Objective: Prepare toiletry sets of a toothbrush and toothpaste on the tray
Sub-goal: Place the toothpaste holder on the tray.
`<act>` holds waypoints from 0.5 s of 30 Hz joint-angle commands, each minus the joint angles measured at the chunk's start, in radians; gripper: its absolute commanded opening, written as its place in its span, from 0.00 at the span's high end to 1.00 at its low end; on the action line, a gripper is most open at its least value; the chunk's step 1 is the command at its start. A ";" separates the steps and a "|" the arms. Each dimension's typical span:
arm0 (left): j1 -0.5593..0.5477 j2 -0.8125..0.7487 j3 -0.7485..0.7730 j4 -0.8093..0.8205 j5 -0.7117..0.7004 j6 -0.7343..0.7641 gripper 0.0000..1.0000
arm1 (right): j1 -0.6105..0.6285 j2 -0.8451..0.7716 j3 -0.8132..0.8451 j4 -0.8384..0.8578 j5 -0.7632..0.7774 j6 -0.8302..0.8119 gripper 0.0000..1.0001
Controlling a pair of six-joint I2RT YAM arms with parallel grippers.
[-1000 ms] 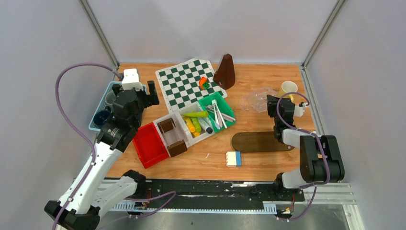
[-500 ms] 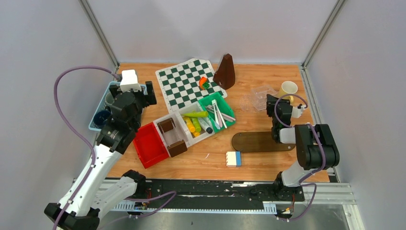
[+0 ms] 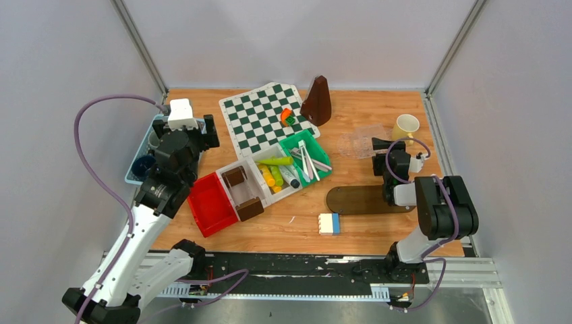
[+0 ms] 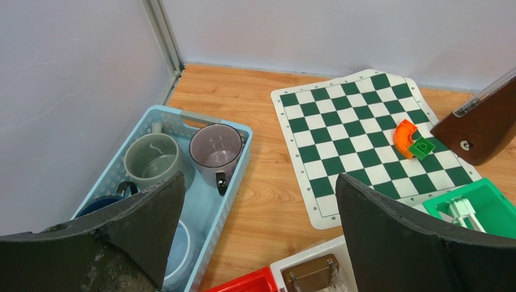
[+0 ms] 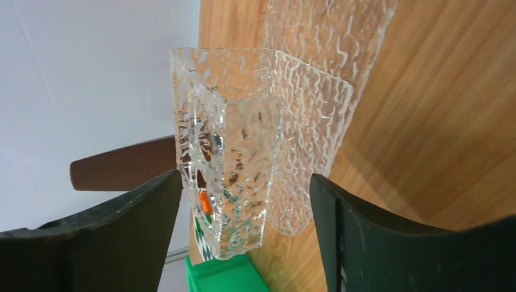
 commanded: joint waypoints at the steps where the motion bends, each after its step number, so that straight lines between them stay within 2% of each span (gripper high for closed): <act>1: 0.009 -0.019 -0.001 0.045 -0.015 0.010 0.00 | -0.001 -0.060 0.018 -0.100 -0.006 -0.038 0.19; 6: 0.009 -0.020 0.001 0.042 -0.011 0.010 0.00 | -0.004 -0.160 0.062 -0.308 -0.035 -0.118 0.09; 10: 0.009 -0.021 0.001 0.043 -0.016 0.013 0.00 | -0.006 -0.286 0.110 -0.509 -0.035 -0.230 0.09; 15: 0.009 -0.018 0.001 0.041 -0.019 0.016 0.00 | -0.006 -0.386 0.272 -0.786 -0.036 -0.465 0.10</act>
